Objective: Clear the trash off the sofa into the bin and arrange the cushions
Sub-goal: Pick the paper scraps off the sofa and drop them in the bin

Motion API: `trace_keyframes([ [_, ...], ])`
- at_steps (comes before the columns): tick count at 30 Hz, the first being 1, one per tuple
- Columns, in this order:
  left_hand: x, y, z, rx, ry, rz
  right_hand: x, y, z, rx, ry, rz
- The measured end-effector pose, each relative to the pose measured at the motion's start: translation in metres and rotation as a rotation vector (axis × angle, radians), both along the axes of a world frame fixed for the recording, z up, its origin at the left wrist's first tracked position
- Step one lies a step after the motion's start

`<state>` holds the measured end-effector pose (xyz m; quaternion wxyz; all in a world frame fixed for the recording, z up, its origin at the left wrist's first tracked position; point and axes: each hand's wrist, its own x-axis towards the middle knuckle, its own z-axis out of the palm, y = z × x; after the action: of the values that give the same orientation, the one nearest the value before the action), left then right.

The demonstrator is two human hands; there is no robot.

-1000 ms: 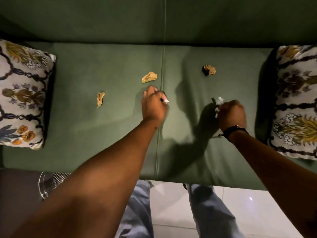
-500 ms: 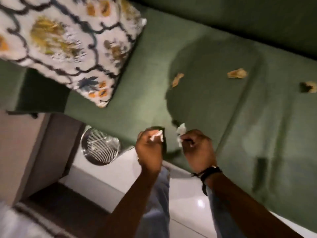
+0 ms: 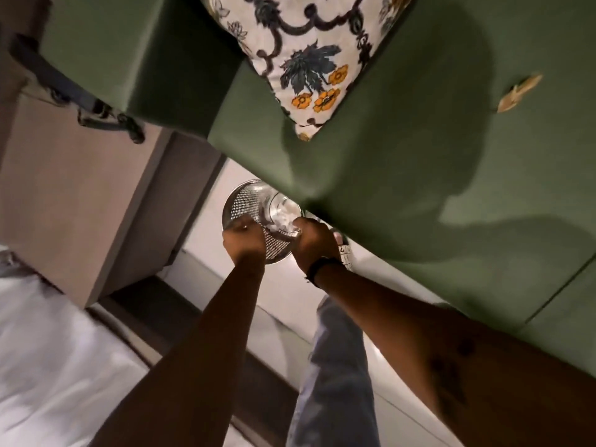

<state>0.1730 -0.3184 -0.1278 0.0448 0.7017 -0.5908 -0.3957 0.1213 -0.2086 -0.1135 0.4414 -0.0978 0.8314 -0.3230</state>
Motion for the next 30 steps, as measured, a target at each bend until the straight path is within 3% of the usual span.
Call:
trace_keyframes([
  [4,-0.048,0.057,0.041,-0.22,0.109,-0.15,-0.019,0.062,0.032,-0.028,0.094,-0.04],
  [8,-0.107,0.141,0.075,-0.219,0.335,-0.601,-0.098,0.168,0.058,-0.02,0.429,-0.289],
  [10,-0.149,0.179,0.077,-0.299,0.36,-0.82,-0.149,0.231,0.063,0.071,0.644,-0.289],
  [12,-0.198,0.216,0.075,-0.289,0.349,-0.983,-0.203,0.292,0.061,0.269,0.738,-0.314],
  [15,-0.262,0.248,0.064,-0.272,0.215,-1.029,-0.258,0.347,0.047,0.464,0.686,-0.222],
  [18,-0.292,0.266,0.049,-0.262,0.092,-1.035,-0.282,0.367,0.031,0.467,0.638,-0.018],
  [22,-0.291,0.272,0.035,-0.218,0.102,-0.972,-0.288,0.376,0.031,0.437,0.626,0.054],
  [24,-0.283,0.277,0.037,-0.224,0.12,-0.914,-0.277,0.392,0.036,0.357,0.62,-0.064],
  [27,-0.275,0.305,0.049,-0.181,0.231,-0.914,-0.259,0.443,0.045,0.251,0.67,-0.619],
  [28,-0.272,0.319,0.054,-0.148,0.283,-0.918,-0.257,0.463,0.046,0.271,0.714,-0.755],
  [30,-0.267,0.347,0.06,-0.108,0.365,-0.932,-0.258,0.501,0.045,0.441,0.745,-0.792],
])
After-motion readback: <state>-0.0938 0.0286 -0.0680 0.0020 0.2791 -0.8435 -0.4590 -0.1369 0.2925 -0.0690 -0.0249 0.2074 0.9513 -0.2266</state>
